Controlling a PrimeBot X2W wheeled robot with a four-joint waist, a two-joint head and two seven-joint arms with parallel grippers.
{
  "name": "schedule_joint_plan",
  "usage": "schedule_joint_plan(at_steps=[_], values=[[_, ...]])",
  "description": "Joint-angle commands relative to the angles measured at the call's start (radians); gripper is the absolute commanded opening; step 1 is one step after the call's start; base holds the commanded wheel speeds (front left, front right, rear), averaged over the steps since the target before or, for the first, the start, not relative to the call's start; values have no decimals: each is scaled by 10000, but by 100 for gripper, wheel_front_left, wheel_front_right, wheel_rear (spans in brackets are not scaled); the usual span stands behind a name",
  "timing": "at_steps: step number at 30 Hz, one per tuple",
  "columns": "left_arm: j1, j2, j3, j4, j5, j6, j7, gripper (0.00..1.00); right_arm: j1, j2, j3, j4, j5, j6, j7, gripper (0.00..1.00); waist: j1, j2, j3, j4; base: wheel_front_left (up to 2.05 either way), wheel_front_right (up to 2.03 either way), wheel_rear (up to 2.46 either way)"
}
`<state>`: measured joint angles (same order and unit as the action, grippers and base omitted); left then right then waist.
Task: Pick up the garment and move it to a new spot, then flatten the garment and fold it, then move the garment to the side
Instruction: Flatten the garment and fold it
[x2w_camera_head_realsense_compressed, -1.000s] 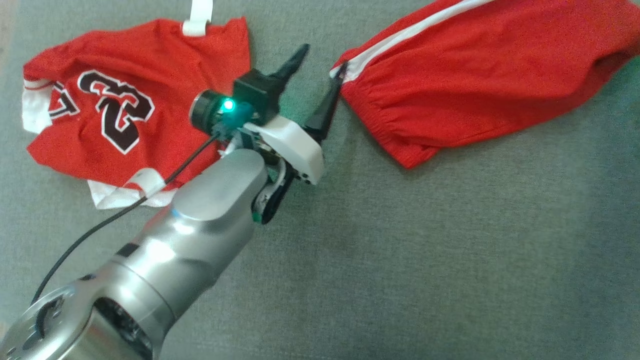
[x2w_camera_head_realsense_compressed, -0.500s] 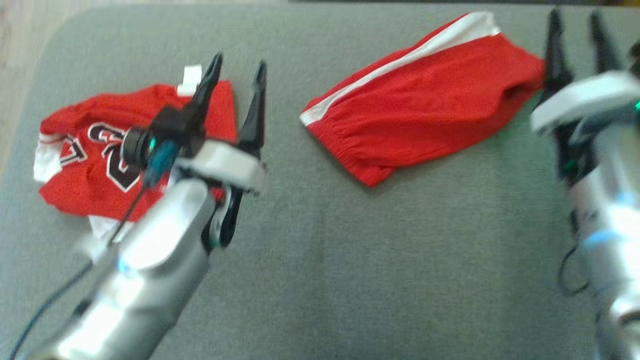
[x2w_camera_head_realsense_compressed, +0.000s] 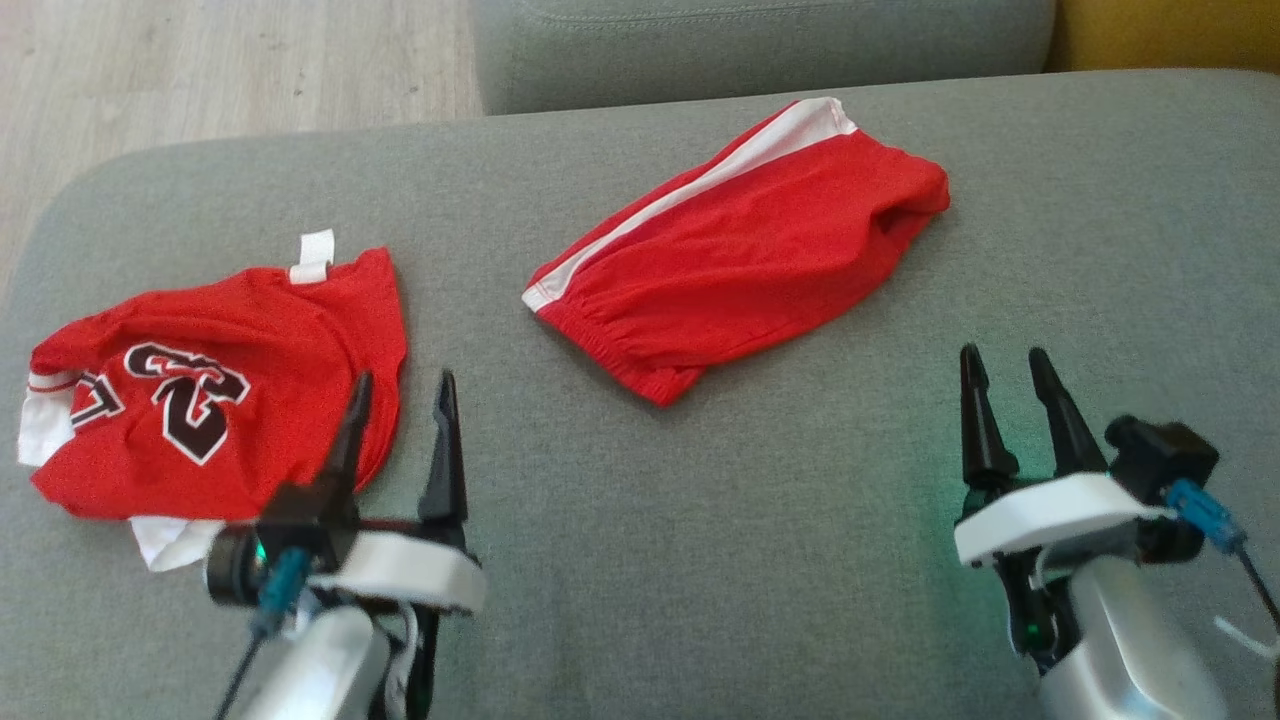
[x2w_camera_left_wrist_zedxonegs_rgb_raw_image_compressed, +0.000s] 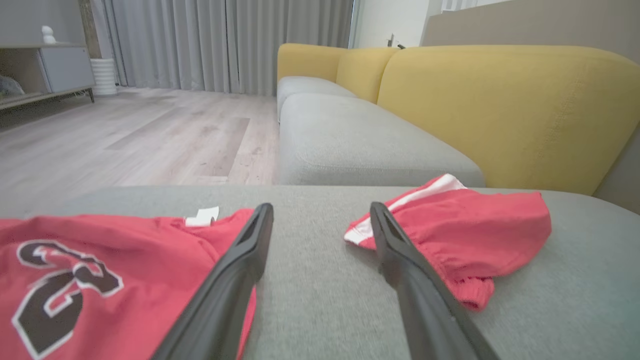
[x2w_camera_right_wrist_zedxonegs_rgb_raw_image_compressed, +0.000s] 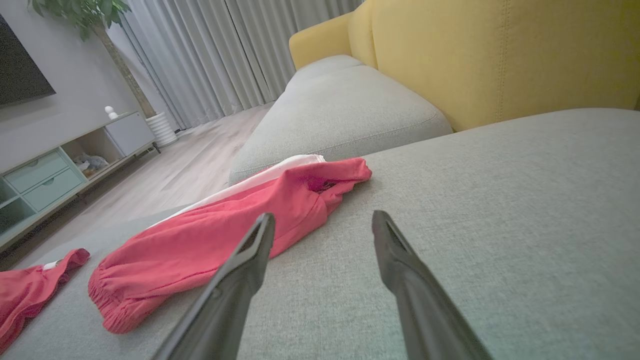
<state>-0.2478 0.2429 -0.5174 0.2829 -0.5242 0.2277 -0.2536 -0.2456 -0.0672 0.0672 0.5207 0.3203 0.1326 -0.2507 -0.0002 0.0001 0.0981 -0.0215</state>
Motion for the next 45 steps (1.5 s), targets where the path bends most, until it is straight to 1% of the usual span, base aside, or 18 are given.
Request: schedule_joint_plan(at_steps=[1,5,10,14,19,22,25,26,31,35,40,44,45], values=[[-234,76,490,-342,127,-38,-81,100,-280,86,174,-462,-91,-19,-108,100,2,-1,1,-15,0,0,0],[2,-166,770,-363,495,-325,-81,100,-65,141,33,-868,-284,-19,35,100,2,-1,182,94,0,0,0],[-205,-411,970,-290,893,-668,-81,100,-351,158,-274,-1355,-668,-19,378,100,2,-1,642,356,0,0,0],[-402,-609,1128,-244,1125,-901,-81,100,-985,92,-733,-1603,-1142,-19,833,100,2,-1,1126,607,0,0,0],[-745,-841,1220,-92,1414,-1210,-81,100,-2345,-371,-1706,-1258,-1960,-19,1891,100,2,-1,1756,1012,0,0,0],[-1016,-1024,1288,-22,1558,-1360,-81,100,-3352,-613,-2281,-721,-2409,-19,2552,100,2,-1,2148,1276,0,0,0],[-1253,-1182,1362,47,1683,-1510,-81,100,-4298,-845,-2699,96,-2853,-19,3186,100,2,-1,2523,1511,0,0,0],[-1253,-1182,1362,47,1683,-1510,-81,100,-4298,-845,-2699,96,-2853,-19,3186,100,2,-1,2523,1511,0,0,0],[-1528,-1415,1467,177,1879,-1739,-82,100,-5565,-1085,-3129,1682,-3267,-19,4005,100,2,-1,2979,1859,0,0,0],[-1708,-1568,1584,240,1991,-1876,-82,100,-6274,-1445,-3268,2792,-3723,-19,4301,100,2,-1,3267,2112,0,0,0],[-1881,-1717,1736,273,2107,-2005,-82,100,-6908,-1882,-3451,3869,-4484,-19,4395,100,2,-1,3567,2355,0,0,0],[-1920,-1793,1881,285,2186,-2081,-82,100,-7225,-1869,-3603,4680,-4769,-19,4693,100,2,-1,3655,2389,0,0,0],[-1920,-1808,1919,295,2208,-2093,-82,100,-7290,-1849,-3571,4850,-4788,-19,4739,37,2,-1,3661,2374,0,0,0]])
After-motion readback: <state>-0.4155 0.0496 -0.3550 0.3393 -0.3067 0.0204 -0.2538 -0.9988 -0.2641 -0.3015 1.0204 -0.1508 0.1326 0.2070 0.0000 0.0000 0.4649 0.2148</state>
